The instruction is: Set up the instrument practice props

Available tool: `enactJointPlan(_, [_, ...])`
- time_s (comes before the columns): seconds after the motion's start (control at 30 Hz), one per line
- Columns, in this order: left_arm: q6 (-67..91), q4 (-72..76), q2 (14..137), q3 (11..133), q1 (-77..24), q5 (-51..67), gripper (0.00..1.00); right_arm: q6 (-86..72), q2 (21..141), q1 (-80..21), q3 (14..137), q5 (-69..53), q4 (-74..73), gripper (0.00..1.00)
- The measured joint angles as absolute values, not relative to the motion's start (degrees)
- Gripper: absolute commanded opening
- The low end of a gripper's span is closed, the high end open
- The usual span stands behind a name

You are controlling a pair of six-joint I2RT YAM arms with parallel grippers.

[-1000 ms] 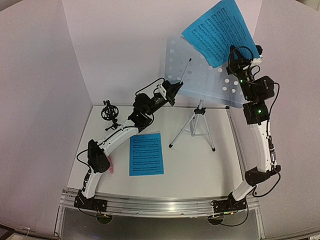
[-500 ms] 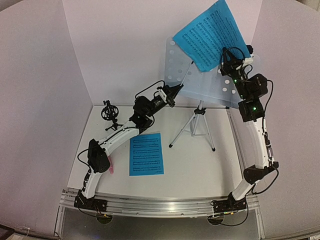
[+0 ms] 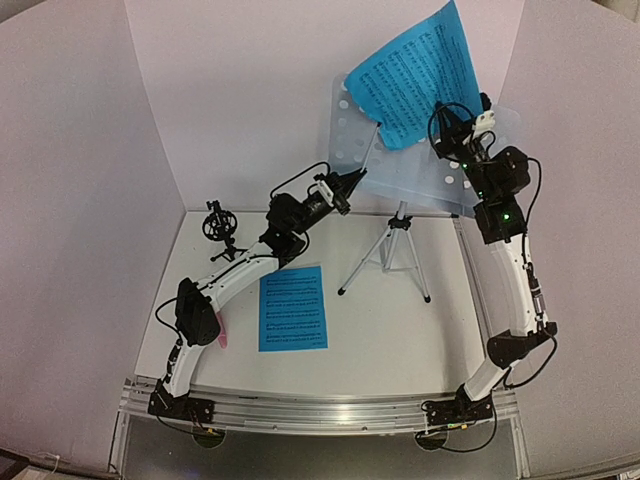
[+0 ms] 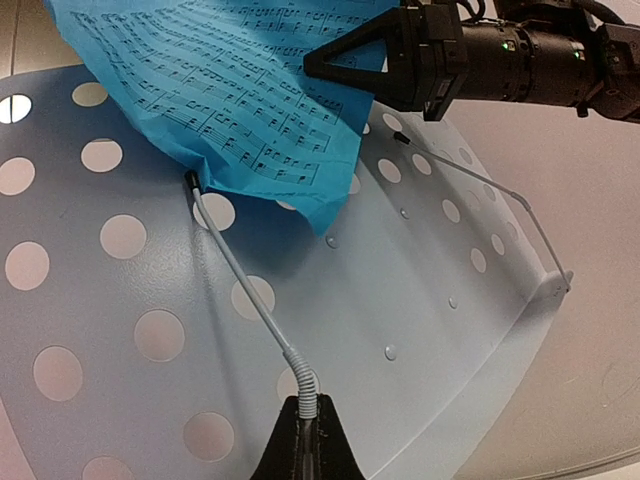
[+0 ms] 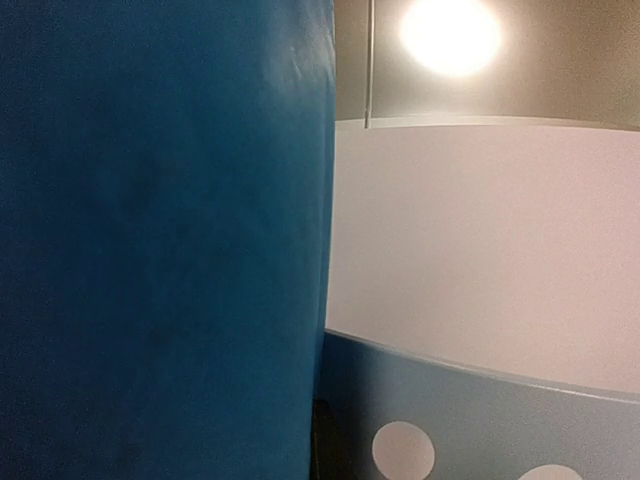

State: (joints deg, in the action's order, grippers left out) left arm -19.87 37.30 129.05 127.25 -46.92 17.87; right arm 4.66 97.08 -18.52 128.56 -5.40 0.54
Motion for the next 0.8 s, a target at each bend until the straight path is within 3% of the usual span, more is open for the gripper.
enactJointPlan(0.5, [-21.16, 41.06, 128.86, 124.79, -47.05, 18.27, 0.0, 10.1, 97.0, -18.63, 130.49, -3.0, -2.98, 0.0])
enactJointPlan(0.8, [-23.01, 43.17, 128.2, 122.86, -47.11, 19.04, 0.0, 12.18, 99.9, -18.61, 139.55, -0.8, -3.13, 0.0])
